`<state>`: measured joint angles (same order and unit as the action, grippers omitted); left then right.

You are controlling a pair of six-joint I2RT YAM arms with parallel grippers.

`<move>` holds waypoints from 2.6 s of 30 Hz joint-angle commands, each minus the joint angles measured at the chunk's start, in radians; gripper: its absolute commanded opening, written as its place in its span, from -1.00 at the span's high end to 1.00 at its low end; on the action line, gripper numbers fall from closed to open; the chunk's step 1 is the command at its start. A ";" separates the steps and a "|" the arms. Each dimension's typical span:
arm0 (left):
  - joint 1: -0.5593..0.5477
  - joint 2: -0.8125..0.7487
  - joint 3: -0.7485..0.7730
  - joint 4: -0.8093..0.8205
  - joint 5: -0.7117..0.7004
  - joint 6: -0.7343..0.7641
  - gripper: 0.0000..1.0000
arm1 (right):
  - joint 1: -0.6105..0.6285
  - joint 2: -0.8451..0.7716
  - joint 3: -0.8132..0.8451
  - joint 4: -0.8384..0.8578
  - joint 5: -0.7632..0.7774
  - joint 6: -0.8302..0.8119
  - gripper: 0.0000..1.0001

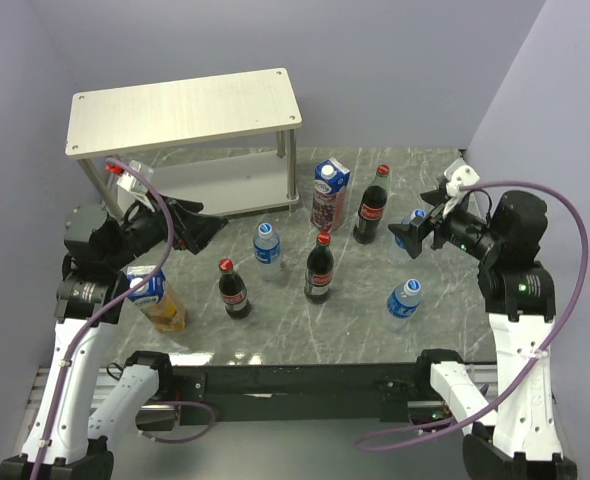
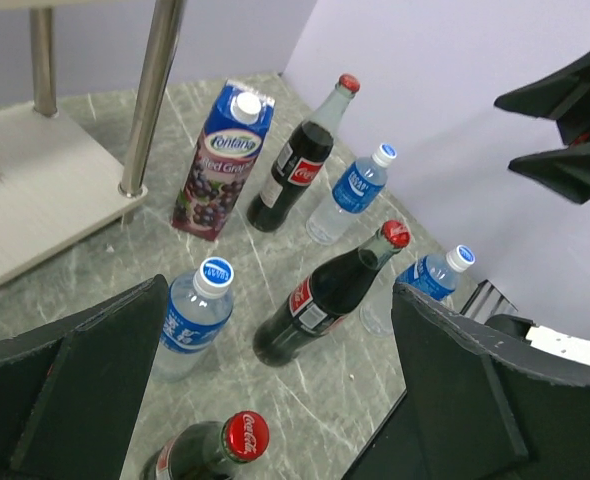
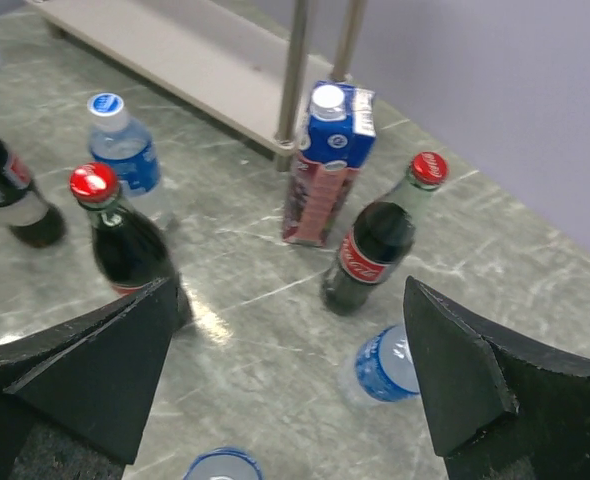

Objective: Place and organize the beverage onto the shelf
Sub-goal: Pick up the drink from the center of the board.

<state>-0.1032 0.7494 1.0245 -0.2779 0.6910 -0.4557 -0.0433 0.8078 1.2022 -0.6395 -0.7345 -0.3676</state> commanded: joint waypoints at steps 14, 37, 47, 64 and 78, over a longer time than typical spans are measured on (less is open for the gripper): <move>-0.006 -0.102 -0.066 -0.006 -0.050 0.046 -0.99 | 0.006 0.257 0.184 0.031 0.170 0.185 -0.87; -0.006 -0.145 -0.144 -0.017 -0.137 0.089 -0.99 | 0.085 0.570 0.412 -0.003 0.233 0.180 -0.75; -0.006 -0.147 -0.159 -0.004 -0.137 0.088 -0.99 | 0.123 0.625 0.438 0.000 0.306 0.157 -0.74; -0.006 -0.140 -0.172 0.002 -0.134 0.086 -0.99 | 0.180 0.738 0.462 -0.008 0.360 0.156 -0.49; -0.006 -0.142 -0.164 -0.006 -0.134 0.092 -0.99 | 0.201 0.757 0.425 0.004 0.368 0.160 -0.24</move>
<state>-0.1062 0.6113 0.8524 -0.3130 0.5591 -0.3790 0.1482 1.5642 1.6226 -0.6662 -0.3809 -0.2031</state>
